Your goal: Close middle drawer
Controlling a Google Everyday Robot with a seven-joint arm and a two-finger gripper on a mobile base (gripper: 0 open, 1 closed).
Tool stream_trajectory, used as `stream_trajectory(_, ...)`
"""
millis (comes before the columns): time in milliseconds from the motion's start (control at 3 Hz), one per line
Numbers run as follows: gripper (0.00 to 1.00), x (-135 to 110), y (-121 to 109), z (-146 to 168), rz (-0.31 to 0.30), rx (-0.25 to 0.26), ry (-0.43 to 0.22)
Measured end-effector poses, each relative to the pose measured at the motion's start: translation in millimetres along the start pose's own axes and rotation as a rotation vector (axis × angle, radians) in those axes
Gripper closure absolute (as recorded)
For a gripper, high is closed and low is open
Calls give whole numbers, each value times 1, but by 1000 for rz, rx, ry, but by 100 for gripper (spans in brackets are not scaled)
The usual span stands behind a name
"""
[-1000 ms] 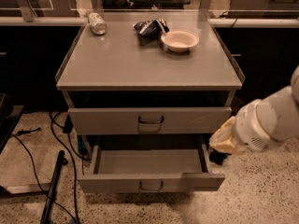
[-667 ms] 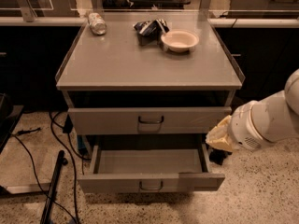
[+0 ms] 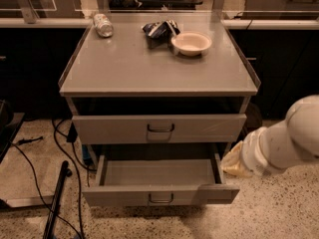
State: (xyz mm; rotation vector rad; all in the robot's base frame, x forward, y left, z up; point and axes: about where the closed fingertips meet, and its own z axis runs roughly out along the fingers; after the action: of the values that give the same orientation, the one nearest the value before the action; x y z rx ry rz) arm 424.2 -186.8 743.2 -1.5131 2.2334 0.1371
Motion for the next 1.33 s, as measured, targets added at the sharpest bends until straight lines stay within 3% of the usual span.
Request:
stream_trajectory(333, 100, 43, 13, 60, 14, -21, -8)
stream_trajectory(667, 100, 71, 26, 121, 38, -61, -54)
stream_trajectory(1000, 100, 97, 41, 190, 80, -177, -75)
stream_trajectory(1333, 100, 111, 64, 228, 119, -259, -87)
